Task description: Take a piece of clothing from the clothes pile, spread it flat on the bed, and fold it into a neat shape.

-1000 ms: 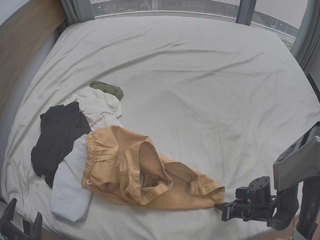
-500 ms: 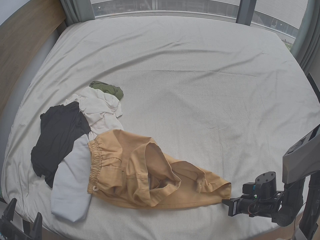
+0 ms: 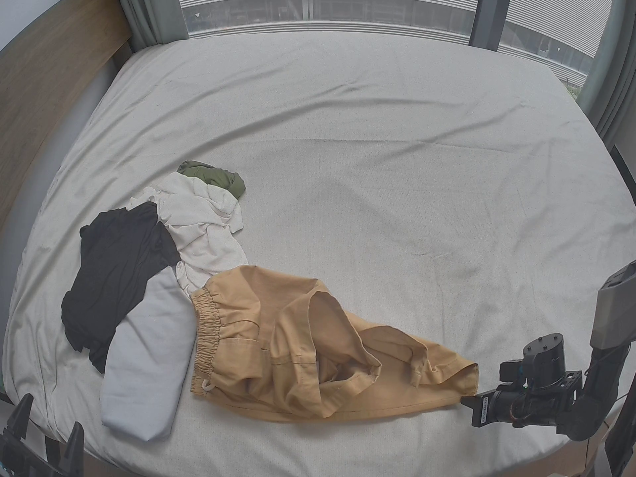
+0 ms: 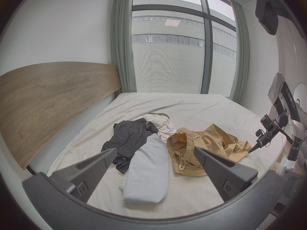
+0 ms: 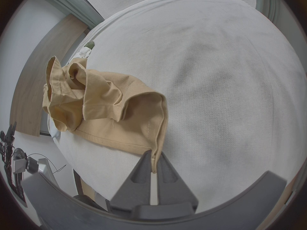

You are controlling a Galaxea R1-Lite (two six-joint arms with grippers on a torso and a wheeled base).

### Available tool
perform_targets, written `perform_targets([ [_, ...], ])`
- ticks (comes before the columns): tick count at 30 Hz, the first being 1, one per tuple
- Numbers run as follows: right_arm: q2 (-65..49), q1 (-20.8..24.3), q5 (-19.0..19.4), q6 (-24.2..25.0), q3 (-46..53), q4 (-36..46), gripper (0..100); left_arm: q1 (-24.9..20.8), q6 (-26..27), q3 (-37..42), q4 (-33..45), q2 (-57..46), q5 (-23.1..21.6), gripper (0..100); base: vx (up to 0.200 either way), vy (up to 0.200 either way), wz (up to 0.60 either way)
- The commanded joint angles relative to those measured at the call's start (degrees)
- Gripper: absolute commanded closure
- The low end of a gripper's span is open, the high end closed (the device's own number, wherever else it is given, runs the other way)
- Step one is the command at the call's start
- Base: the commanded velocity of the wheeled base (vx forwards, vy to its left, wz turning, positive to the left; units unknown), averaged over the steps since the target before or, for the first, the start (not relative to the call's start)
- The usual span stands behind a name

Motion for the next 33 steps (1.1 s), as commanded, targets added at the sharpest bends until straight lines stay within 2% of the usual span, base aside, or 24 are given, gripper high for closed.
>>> perform_targets([
  [1, -5.4, -1.2, 0.0, -0.3, 1.0, 3.4, 100, 0.0, 0.0, 1.0, 0.0, -1.0, 0.0, 0, 0.000, 0.000, 0.00],
  [13, -11.3, -3.5, 0.3, -0.7, 1.0, 13.0, 100, 0.0, 0.0, 1.0, 0.0, -1.0, 0.0, 0, 0.000, 0.000, 0.00],
  [22, -13.2, -7.5, 0.5, -1.5, 1.0, 16.8, 100, 0.0, 0.0, 1.0, 0.0, -1.0, 0.0, 0, 0.000, 0.000, 0.00],
  [33, -13.2, -8.1, 0.5, -1.6, 1.0, 21.1, 100, 0.0, 0.0, 1.0, 0.0, -1.0, 0.0, 0, 0.000, 0.000, 0.00],
])
